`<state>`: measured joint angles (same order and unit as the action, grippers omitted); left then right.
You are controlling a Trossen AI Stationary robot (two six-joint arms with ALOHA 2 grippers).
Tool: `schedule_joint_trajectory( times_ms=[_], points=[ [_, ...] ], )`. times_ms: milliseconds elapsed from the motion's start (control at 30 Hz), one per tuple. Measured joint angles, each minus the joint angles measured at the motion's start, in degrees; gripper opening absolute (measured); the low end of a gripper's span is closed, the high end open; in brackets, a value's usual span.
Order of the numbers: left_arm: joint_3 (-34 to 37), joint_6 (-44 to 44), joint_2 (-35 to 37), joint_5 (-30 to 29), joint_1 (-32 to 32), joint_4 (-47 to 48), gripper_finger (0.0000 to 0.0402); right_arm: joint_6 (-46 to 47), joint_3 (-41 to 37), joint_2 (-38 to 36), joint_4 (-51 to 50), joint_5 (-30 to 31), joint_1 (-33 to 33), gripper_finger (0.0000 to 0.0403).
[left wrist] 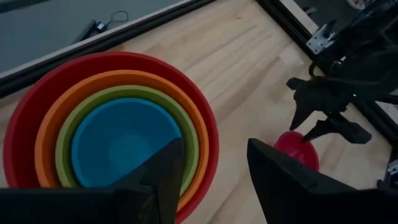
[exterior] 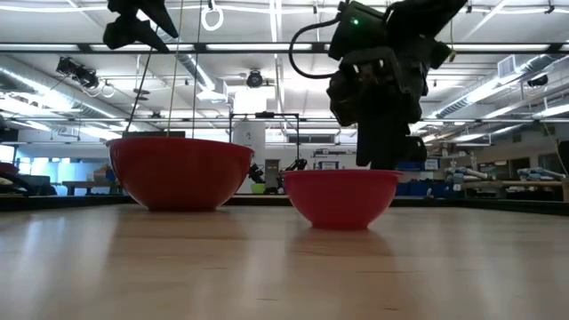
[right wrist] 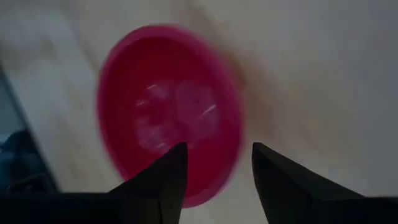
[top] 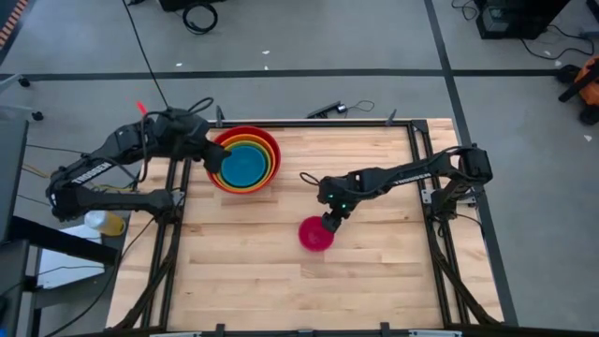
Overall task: Nest bowls inside each other
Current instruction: Stack the pink bowl on the blue bowl
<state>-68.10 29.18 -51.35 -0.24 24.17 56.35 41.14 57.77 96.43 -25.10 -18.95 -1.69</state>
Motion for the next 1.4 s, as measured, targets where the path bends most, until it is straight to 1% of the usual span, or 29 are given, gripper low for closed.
schedule_joint_trajectory(
  times_ms=[100, 167, 267, 300, 333, 433, 533, 633, 767, 933, 1067, 1200, 1400],
  points=[
    [0.0, 0.7, 0.0, -1.3, -1.2, 0.0, 0.0180, 0.0, -1.3, 0.0, 0.2, 3.8, -0.5, 0.0152],
    [0.0, 1.5, 0.0, -1.7, -1.9, 0.0, 0.0180, -0.6, -1.6, 0.0, 0.4, 3.9, -1.5, 0.0113],
    [0.0, 1.3, 0.0, -1.7, -2.6, 0.0, 0.0180, -0.6, -1.6, 0.0, 2.4, 3.7, -2.8, 0.0034],
    [0.0, 1.3, 0.0, -1.7, -2.7, 0.0, 0.0180, -0.6, -1.6, 0.0, 3.3, 3.0, -3.2, 0.0018],
    [0.0, 1.3, 0.0, -1.7, -2.7, 0.0, 0.0180, -0.5, -1.6, 0.0, 4.6, 2.5, -3.4, 0.0012],
    [0.0, 0.3, 0.0, -1.7, -2.7, 0.0, 0.0180, 1.9, -1.5, 0.0, 6.6, 2.6, -4.0, 0.0013],
    [0.0, -1.4, 0.0, -1.7, -2.7, 0.1, 0.0180, 3.4, -1.5, 0.0, 6.3, 2.8, -4.1, 0.0013],
    [0.0, -3.3, 0.0, -2.1, -2.4, 0.0, 0.0180, 4.3, -1.6, 0.0, 5.0, 4.2, -3.7, 0.0026],
    [0.0, -5.0, 0.0, -2.8, -2.1, 0.0, 0.0180, 5.3, -1.6, 0.0, 6.1, 4.5, -2.6, 0.0075],
    [0.0, -6.5, 0.0, -3.5, -2.1, 0.0, 0.0180, 5.9, -1.6, 0.0, 6.6, 8.5, -1.8, 0.0145],
    [0.0, -7.2, 0.0, -4.7, -2.1, 0.0, 0.0180, 6.5, -1.6, 0.0, 6.6, 9.3, -2.4, 0.0180],
    [0.0, -7.4, 0.0, -4.7, -2.1, 0.0, 0.0180, 5.4, -1.5, 1.0, 6.8, 6.5, -3.2, 0.0184],
    [0.0, -5.4, 0.0, -4.7, -2.1, 0.0, 0.0180, 5.8, -1.6, 4.2, 9.3, 1.8, -3.3, 0.0164]
  ],
)
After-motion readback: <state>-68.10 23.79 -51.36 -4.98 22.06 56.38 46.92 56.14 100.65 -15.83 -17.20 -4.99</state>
